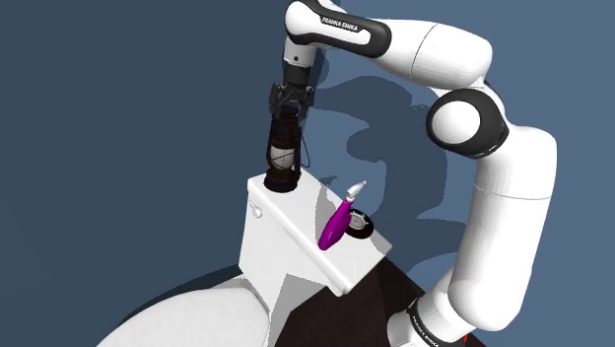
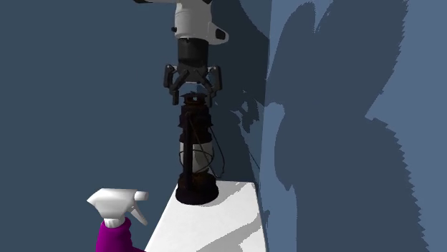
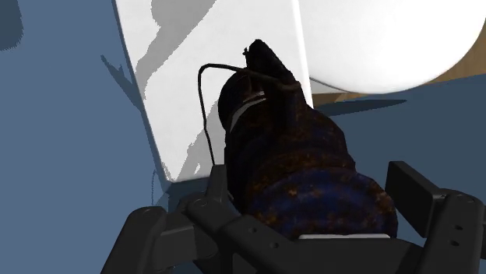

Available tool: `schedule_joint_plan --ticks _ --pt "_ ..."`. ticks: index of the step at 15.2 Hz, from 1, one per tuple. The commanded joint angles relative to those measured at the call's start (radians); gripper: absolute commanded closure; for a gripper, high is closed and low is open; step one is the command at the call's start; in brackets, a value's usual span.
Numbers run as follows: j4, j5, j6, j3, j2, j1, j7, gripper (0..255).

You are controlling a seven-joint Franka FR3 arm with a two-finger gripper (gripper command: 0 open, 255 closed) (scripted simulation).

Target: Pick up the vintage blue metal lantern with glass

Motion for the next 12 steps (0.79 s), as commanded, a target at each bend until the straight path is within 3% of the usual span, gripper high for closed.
schedule_joint_plan --ticks 1,10,12 --pt "0.033 0.0 0.012 0.005 0.051 0.002 -0.024 255" --pt "0.241 -0.005 -0.143 0.009 0.104 0.008 -0.018 255" --pt "0.245 -0.005 -0.146 0.008 0.105 0.008 -0.018 255"
